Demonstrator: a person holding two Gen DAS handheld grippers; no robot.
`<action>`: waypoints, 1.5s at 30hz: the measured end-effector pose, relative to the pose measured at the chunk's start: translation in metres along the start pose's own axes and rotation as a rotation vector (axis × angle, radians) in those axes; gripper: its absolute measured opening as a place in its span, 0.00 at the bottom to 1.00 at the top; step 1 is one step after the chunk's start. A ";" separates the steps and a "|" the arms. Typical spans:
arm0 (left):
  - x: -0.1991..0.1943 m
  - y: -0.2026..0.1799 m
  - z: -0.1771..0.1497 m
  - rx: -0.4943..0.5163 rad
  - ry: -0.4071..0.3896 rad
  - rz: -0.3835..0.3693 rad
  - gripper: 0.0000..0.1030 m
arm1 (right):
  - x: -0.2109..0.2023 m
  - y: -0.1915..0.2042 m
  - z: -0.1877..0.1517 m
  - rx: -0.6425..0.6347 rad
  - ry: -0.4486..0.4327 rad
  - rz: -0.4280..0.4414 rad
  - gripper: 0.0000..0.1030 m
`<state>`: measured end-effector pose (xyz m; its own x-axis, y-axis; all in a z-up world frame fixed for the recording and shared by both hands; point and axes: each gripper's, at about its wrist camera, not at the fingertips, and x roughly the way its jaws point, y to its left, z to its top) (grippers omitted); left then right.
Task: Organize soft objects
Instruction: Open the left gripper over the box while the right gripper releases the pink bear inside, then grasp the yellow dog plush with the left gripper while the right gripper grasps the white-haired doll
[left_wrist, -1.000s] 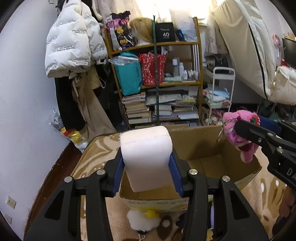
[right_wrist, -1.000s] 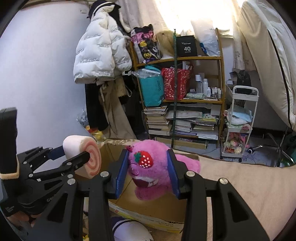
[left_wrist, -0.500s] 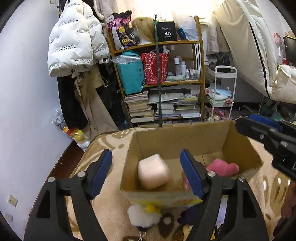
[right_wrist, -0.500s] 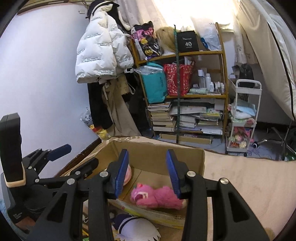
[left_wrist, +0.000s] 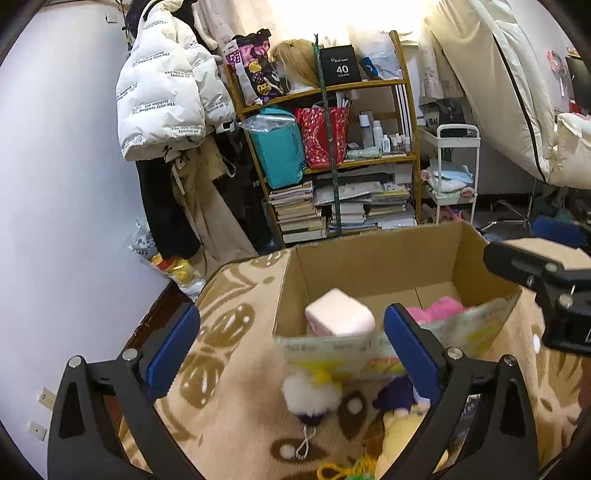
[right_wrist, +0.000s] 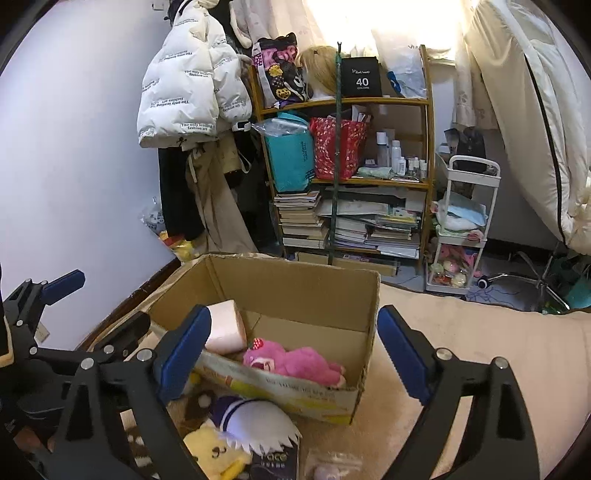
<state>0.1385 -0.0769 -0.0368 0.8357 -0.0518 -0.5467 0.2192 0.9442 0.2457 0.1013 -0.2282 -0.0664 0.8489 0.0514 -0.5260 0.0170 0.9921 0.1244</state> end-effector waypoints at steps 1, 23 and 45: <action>-0.002 0.001 -0.002 -0.001 0.012 -0.006 0.96 | -0.005 0.000 -0.002 0.004 0.002 -0.003 0.95; -0.052 0.006 -0.042 -0.010 0.168 -0.071 0.96 | -0.051 0.017 -0.032 0.010 0.070 -0.041 1.00; -0.013 -0.018 -0.059 0.016 0.265 -0.152 0.96 | -0.001 0.004 -0.051 0.055 0.207 -0.037 1.00</action>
<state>0.0935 -0.0735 -0.0813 0.6330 -0.1034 -0.7672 0.3415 0.9267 0.1568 0.0736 -0.2189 -0.1088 0.7207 0.0426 -0.6919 0.0800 0.9863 0.1441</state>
